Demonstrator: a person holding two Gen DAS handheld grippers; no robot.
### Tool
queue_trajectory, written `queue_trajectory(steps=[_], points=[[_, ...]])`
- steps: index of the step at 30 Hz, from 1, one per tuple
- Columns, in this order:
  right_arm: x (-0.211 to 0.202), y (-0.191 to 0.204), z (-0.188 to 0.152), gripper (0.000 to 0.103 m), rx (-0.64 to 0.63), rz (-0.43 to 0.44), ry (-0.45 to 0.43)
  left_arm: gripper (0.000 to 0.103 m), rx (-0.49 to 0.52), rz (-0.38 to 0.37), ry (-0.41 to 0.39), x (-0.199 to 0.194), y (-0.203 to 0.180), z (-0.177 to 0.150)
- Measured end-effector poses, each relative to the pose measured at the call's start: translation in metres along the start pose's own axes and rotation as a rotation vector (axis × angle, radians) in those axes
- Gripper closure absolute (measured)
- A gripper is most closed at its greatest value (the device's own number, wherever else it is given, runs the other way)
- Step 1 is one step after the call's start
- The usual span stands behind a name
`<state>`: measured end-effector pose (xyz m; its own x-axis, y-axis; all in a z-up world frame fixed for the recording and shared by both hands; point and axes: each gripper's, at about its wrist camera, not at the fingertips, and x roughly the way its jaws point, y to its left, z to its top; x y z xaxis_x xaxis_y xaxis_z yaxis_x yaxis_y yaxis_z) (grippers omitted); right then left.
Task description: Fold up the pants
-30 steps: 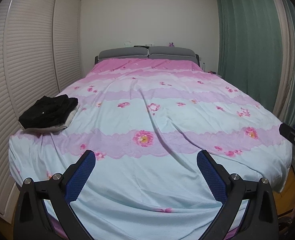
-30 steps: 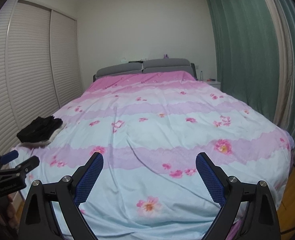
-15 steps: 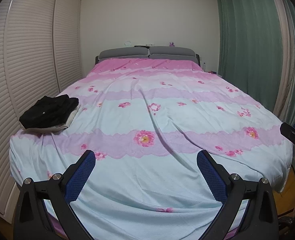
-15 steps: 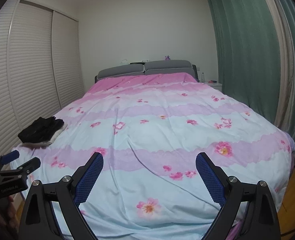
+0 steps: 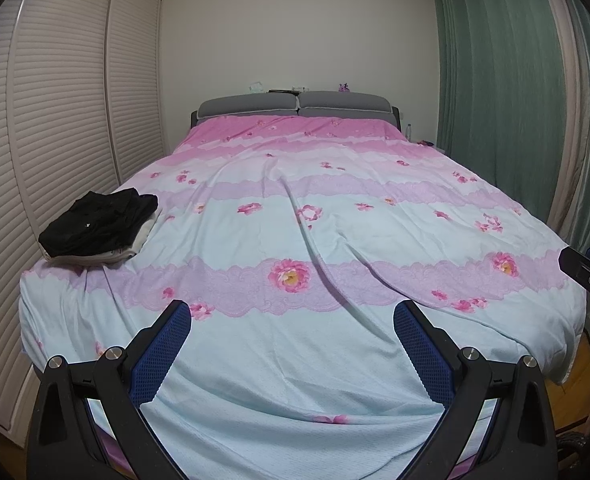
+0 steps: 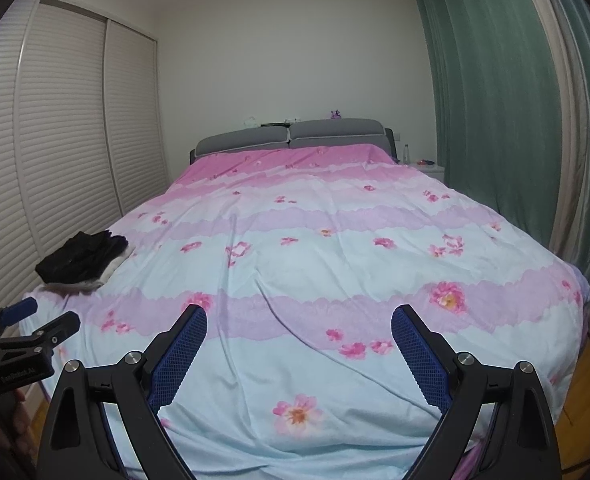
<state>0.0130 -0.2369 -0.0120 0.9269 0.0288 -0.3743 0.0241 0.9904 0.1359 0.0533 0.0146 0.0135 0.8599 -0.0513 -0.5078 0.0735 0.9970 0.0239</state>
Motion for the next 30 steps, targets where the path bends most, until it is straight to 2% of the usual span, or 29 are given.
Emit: queue_trajectory(steps=[30], points=[[0.0024, -0.0017, -0.0033, 0.008, -0.001, 0.003, 0.009, 0.000, 0.009, 0.013, 0.004, 0.0011, 0.0010, 0.0005]])
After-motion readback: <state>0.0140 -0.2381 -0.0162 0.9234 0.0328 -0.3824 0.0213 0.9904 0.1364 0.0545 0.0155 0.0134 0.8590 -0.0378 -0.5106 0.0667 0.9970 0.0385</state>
